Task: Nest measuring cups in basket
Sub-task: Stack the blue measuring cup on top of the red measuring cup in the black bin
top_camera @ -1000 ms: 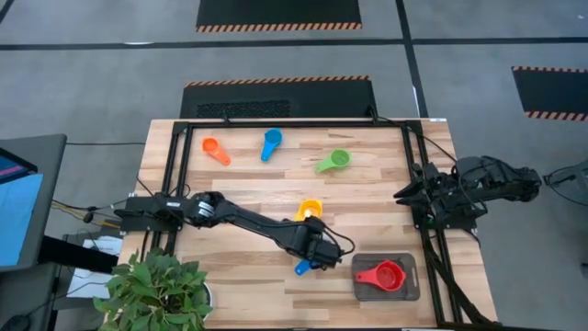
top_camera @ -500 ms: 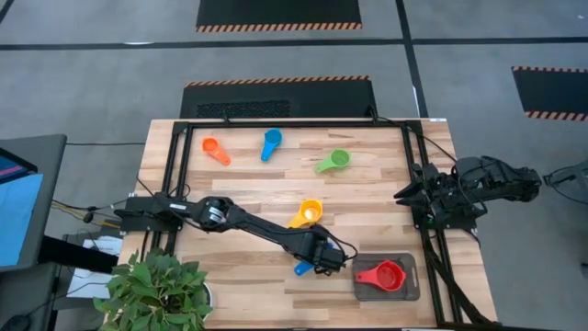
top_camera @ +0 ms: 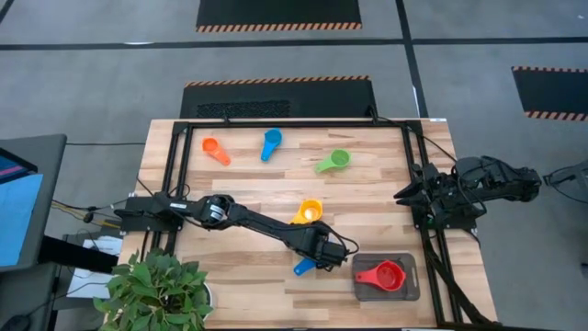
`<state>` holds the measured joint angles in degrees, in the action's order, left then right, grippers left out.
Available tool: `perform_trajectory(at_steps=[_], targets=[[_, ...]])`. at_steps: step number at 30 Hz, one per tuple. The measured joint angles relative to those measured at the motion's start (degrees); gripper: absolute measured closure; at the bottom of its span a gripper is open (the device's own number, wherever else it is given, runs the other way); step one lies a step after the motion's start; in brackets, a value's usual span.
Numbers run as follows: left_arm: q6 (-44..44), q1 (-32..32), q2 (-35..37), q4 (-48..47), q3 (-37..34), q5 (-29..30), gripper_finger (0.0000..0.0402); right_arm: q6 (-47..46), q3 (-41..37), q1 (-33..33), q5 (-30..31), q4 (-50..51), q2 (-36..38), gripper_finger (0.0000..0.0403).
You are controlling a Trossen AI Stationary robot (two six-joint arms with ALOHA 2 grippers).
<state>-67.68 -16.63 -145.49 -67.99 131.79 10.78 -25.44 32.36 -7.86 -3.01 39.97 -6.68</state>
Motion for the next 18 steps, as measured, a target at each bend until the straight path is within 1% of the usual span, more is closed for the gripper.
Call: perform_trajectory(at_steps=[2,3,7,10,14,16,18], targets=[[1.82,0.19,0.0,0.04,0.0,0.03,0.0376,-0.01,0.0,-0.01,-0.01,-0.02,0.0,0.0285],[2.31,0.34,0.0,0.06,0.0,0.03,0.0388,-0.01,0.0,-0.02,-0.01,-0.02,0.0,0.0285],[4.41,0.95,0.08,1.09,0.23,-0.01,0.0398,-0.03,0.0,0.0,0.0,-0.02,0.0,0.0285],[7.04,1.33,0.35,2.62,3.19,0.0,0.0399,-0.05,0.0,0.0,-0.02,-0.09,0.0,0.0285],[10.06,1.42,3.79,10.58,2.71,-1.4,0.04,-0.02,0.82,0.0,0.35,-0.04,-0.01,0.0285],[11.82,0.84,4.42,13.66,3.22,-1.35,0.04,0.94,2.57,0.02,2.95,-0.23,0.01,0.0285],[13.66,0.3,5.16,19.2,3.06,-1.19,0.0401,2.83,4.77,0.02,7.19,-0.12,0.02,0.0285]])
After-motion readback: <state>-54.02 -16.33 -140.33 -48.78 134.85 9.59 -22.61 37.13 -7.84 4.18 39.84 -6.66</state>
